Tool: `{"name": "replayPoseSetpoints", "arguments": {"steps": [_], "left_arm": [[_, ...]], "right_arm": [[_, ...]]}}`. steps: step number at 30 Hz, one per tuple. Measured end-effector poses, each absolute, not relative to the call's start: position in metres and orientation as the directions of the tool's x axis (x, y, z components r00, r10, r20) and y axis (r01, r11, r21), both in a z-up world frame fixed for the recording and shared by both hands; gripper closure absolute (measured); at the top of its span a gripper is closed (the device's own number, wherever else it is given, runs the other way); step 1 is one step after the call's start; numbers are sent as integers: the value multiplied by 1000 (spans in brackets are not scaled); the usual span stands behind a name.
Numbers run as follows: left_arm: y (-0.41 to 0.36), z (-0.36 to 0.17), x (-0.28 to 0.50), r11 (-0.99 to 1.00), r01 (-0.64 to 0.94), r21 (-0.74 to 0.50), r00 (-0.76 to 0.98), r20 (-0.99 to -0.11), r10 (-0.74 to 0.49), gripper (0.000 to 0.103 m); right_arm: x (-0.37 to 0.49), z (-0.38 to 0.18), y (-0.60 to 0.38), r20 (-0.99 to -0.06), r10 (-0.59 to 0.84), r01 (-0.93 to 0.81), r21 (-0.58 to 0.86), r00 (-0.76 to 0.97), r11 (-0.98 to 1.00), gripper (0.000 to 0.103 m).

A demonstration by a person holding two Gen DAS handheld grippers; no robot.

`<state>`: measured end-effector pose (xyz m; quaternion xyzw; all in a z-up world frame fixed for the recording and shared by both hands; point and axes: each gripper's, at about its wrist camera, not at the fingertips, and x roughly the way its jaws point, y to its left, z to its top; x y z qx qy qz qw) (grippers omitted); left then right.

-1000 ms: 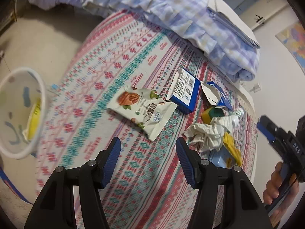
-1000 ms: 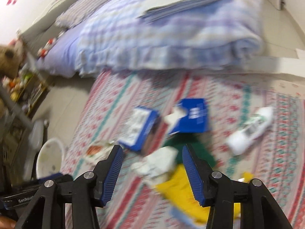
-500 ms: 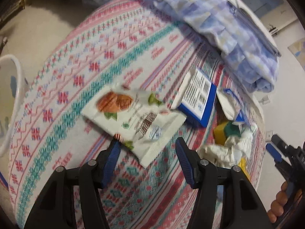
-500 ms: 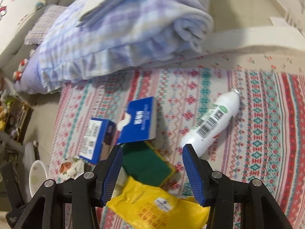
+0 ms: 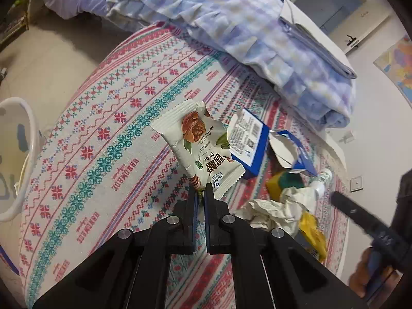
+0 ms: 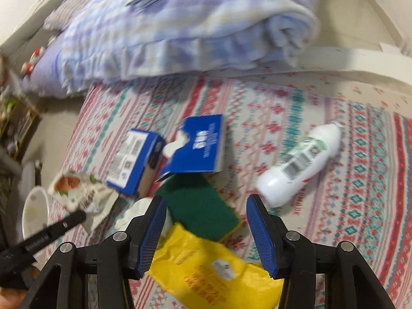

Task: Collect trash
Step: 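Grasp the snack wrapper with the left tool while the right tool grasps crumpled tissue, then carry wrapper and tissue to the wastebasket and open both tools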

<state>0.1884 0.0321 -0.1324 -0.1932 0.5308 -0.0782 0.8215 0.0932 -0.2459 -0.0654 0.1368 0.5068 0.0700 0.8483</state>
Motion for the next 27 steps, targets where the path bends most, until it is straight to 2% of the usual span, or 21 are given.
{"name": "replayPoseSetpoints", "arguments": {"steps": [7, 10, 14, 16, 17, 21, 27], "left_arm": [[41, -120, 174, 909, -73, -410, 429, -836, -343, 99], [44, -117, 169, 914, -67, -400, 437, -835, -334, 99], [51, -117, 166, 915, -71, -397, 434, -838, -331, 99], [56, -117, 165, 912, -75, -404, 429, -839, -336, 99], [58, -117, 164, 910, -77, -408, 428, -838, -340, 99], [68, -111, 162, 906, -74, -417, 436, -831, -347, 99], [88, -101, 158, 897, -78, -436, 458, -815, -356, 99]], "right_arm": [[94, -73, -200, -838, 308, -119, 285, 451, 951, 46], [96, -78, -185, -846, 287, -145, 248, 449, 958, 37], [98, -91, -167, -867, 247, -173, 188, 433, 967, 37], [98, -96, -160, -876, 228, -192, 158, 426, 969, 62], [97, -97, -156, -878, 220, -208, 142, 424, 968, 81], [89, -81, -150, -842, 241, -246, 134, 483, 960, 85], [80, -56, -157, -766, 302, -237, 199, 568, 951, 86]]}}
